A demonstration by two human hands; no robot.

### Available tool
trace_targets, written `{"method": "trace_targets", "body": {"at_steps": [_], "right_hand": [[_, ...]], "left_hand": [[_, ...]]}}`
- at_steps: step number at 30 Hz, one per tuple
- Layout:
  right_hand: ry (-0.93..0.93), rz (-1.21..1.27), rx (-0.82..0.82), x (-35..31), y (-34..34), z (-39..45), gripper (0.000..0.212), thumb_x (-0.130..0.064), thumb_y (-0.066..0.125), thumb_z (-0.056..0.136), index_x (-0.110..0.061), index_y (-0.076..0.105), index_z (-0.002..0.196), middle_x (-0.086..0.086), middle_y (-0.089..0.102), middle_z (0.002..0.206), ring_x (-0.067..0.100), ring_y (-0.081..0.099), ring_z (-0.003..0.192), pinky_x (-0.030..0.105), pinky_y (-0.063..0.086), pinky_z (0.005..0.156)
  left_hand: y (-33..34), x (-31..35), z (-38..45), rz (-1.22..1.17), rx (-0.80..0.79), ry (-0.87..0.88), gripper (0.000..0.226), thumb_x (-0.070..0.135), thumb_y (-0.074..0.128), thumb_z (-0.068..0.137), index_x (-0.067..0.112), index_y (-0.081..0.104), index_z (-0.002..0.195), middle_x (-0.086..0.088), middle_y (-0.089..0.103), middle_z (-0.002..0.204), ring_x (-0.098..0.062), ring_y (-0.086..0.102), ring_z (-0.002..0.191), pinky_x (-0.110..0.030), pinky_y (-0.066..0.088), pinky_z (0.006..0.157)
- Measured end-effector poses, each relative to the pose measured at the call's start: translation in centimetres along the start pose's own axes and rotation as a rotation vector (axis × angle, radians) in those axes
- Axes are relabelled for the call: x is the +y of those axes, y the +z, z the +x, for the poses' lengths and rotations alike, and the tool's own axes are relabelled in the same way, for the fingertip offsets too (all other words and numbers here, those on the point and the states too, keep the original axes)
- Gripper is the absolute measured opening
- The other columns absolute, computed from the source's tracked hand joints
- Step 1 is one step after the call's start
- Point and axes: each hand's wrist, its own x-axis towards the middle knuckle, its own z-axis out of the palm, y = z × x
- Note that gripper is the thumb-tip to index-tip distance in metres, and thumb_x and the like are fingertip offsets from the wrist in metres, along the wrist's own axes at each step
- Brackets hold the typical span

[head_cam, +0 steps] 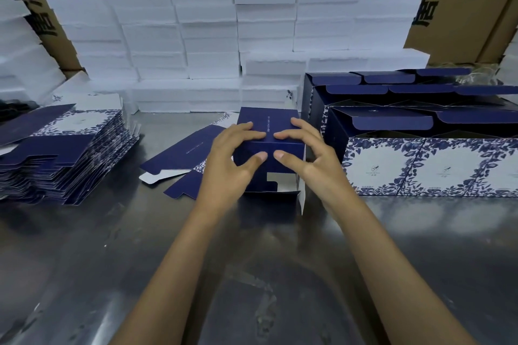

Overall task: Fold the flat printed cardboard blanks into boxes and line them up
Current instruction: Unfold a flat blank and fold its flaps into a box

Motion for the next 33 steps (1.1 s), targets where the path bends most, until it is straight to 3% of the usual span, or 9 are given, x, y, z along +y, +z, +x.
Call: {"method": "trace_targets", "body": {"at_steps": [3,7,10,13,17,20,23,27,33], "right_hand": [[-0.021,-0.013,0.105,0.6,1.1,0.2,0.022,-0.007,0.078,0.086,-0.023,0.075,0.1,-0.016,0.052,0.141,-0.016,0.045,0.126,0.013,0.037,0.105],[0.006,0.052,0.122,0.4,0.8,0.4,0.025,-0.008,0.08,0.084,-0.031,0.077,0.091,-0.02,0.055,0.139,-0.014,0.048,0.125,0.014,0.039,0.103],[0.016,0.071,0.08,0.2,0.3,0.2,0.028,-0.009,0.079,0.085,-0.036,0.078,0.094,-0.019,0.053,0.143,-0.006,0.048,0.133,0.034,0.043,0.112],[0.026,0.066,0.095,0.2,0.3,0.2,0.028,-0.007,0.077,0.087,-0.033,0.079,0.096,-0.017,0.053,0.145,-0.003,0.047,0.134,0.04,0.042,0.114],[0.073,0.086,0.058,0.3,-0.1,0.0,0.036,-0.01,0.073,0.091,-0.041,0.076,0.108,-0.016,0.04,0.157,-0.005,0.037,0.142,0.041,0.039,0.117],[0.118,0.091,0.079,0.2,0.0,-0.2,0.042,-0.014,0.07,0.094,-0.05,0.071,0.114,-0.013,0.036,0.16,-0.003,0.032,0.145,0.041,0.035,0.12],[0.123,0.089,0.08,0.1,0.0,-0.1,0.037,-0.013,0.069,0.095,-0.044,0.071,0.116,-0.012,0.045,0.153,0.001,0.04,0.142,0.04,0.038,0.118],[0.192,0.229,0.063,0.1,-0.3,0.0,0.027,-0.024,0.058,0.101,-0.036,0.071,0.121,-0.013,0.059,0.142,0.001,0.053,0.131,0.031,0.046,0.106],[0.333,0.336,-0.013,1.8,0.0,-0.2,0.077,0.018,0.034,0.079,-0.023,0.053,0.142,0.002,0.062,0.139,0.019,0.062,0.114,0.031,0.046,0.08]], "left_hand": [[0.8,0.2,-0.1,-0.003,0.11,-0.011,0.025,0.013,0.076,0.086,0.026,0.073,0.108,0.014,0.061,0.129,-0.005,0.043,0.13,-0.03,0.037,0.109],[0.3,0.0,0.2,-0.019,0.077,-0.019,0.024,0.016,0.073,0.089,0.032,0.073,0.106,0.017,0.062,0.128,-0.004,0.044,0.129,-0.027,0.041,0.104],[-0.5,-0.2,0.6,-0.078,-0.004,-0.027,0.023,0.019,0.069,0.093,0.036,0.073,0.108,0.018,0.062,0.13,-0.005,0.049,0.129,-0.028,0.046,0.101],[-0.7,0.0,0.5,-0.054,0.009,-0.016,0.025,0.016,0.065,0.095,0.036,0.072,0.109,0.019,0.062,0.131,0.003,0.047,0.127,-0.022,0.045,0.101],[-1.5,-0.4,0.3,0.081,-0.137,0.043,0.046,0.016,0.069,0.092,0.046,0.061,0.126,0.027,0.044,0.147,0.003,0.024,0.143,-0.021,0.026,0.113],[-1.2,-0.4,0.1,0.223,-0.277,0.089,0.08,0.039,0.087,0.066,0.051,0.042,0.132,0.025,0.026,0.154,-0.007,0.005,0.151,-0.036,0.019,0.117],[-0.1,-0.7,-0.1,0.454,-0.264,0.203,0.086,0.046,0.089,0.057,0.041,0.04,0.127,0.009,0.022,0.153,-0.019,0.01,0.149,-0.044,0.024,0.115],[0.4,-1.8,0.0,0.487,-0.064,0.294,0.064,0.03,0.089,0.065,0.03,0.046,0.112,0.001,0.035,0.143,-0.021,0.028,0.137,-0.042,0.037,0.105],[1.1,-3.0,0.2,0.389,0.0,0.284,0.056,0.016,0.087,0.071,0.027,0.043,0.105,0.005,0.037,0.141,-0.015,0.027,0.137,-0.013,0.022,0.107]]}}
